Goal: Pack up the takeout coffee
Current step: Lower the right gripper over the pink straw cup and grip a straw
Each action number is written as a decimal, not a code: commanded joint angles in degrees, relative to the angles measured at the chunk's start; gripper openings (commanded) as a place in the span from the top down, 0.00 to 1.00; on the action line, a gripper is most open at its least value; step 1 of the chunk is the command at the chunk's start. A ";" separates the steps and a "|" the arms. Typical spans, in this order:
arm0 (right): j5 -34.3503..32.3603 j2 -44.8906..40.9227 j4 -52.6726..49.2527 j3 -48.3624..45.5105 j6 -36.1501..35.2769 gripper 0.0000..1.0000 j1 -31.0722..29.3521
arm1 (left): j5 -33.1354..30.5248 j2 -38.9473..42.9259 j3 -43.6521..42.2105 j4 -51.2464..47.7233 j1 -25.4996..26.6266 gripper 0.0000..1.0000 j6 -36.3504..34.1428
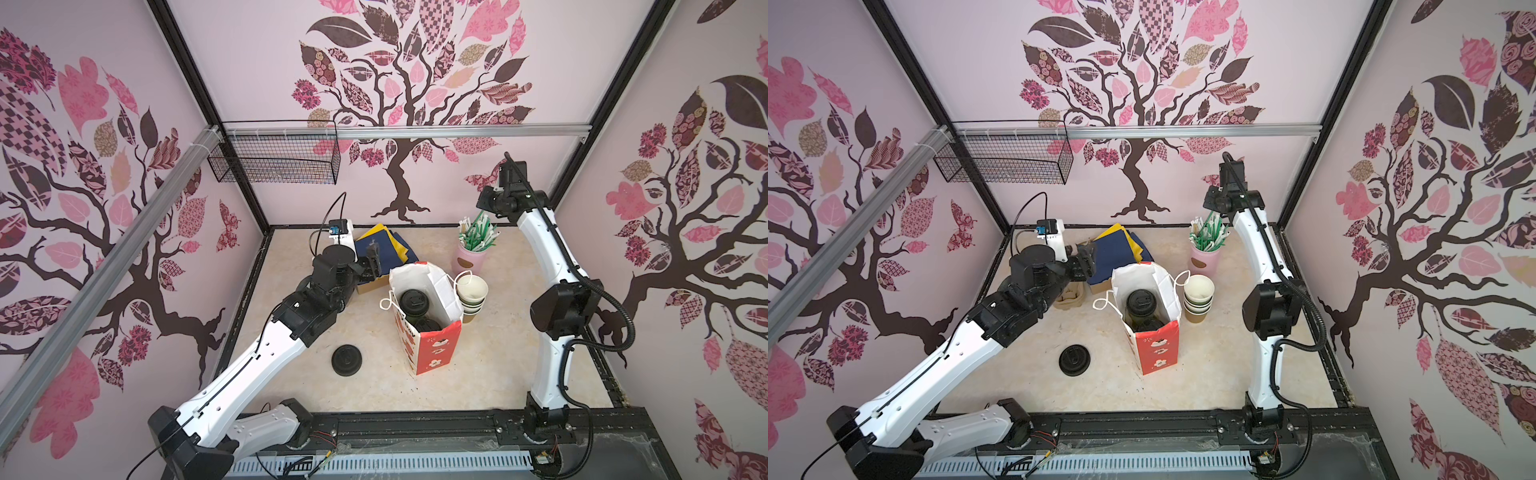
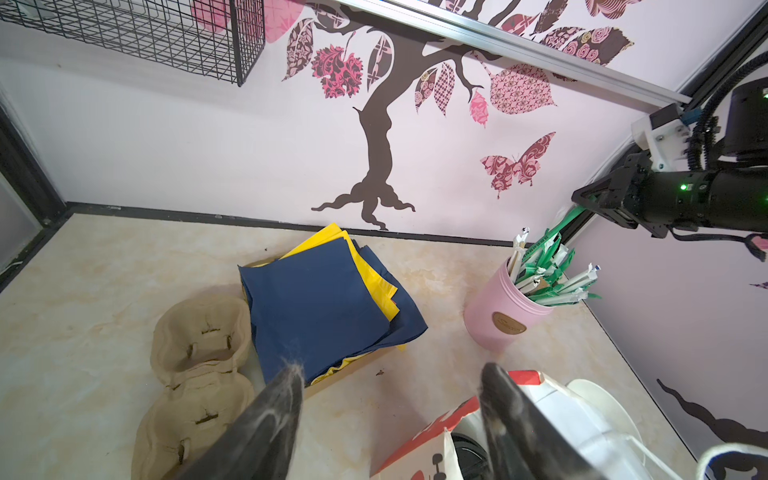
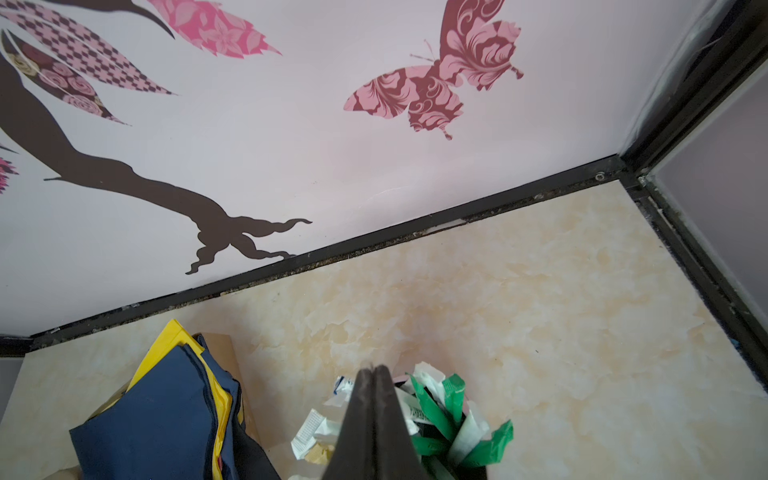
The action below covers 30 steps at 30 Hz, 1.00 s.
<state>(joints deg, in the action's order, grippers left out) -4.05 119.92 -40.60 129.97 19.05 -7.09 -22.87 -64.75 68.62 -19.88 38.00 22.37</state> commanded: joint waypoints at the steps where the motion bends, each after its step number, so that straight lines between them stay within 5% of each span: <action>1: 1.65 0.25 -0.99 -0.21 -0.23 0.99 -0.18 | 0.59 1.23 -1.22 -0.16 -0.20 0.30 -0.51; 7: 2.73 1.53 -0.97 -0.80 -0.35 0.91 -0.15 | 0.60 2.08 -1.70 -0.77 -0.21 0.30 0.64; 18: 3.26 1.70 -1.93 -1.61 1.27 0.56 -0.15 | 0.56 2.69 -1.66 -1.67 -0.21 0.30 1.93; 30: 6.04 3.62 -3.65 -1.24 3.02 0.72 -0.12 | 0.65 3.16 -1.71 -2.80 -0.25 0.30 2.49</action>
<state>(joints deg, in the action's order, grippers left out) 1.41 120.75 -42.37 128.18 21.43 -7.09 -22.55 -62.65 68.53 -22.11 38.00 24.29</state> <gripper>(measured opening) 0.277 0.696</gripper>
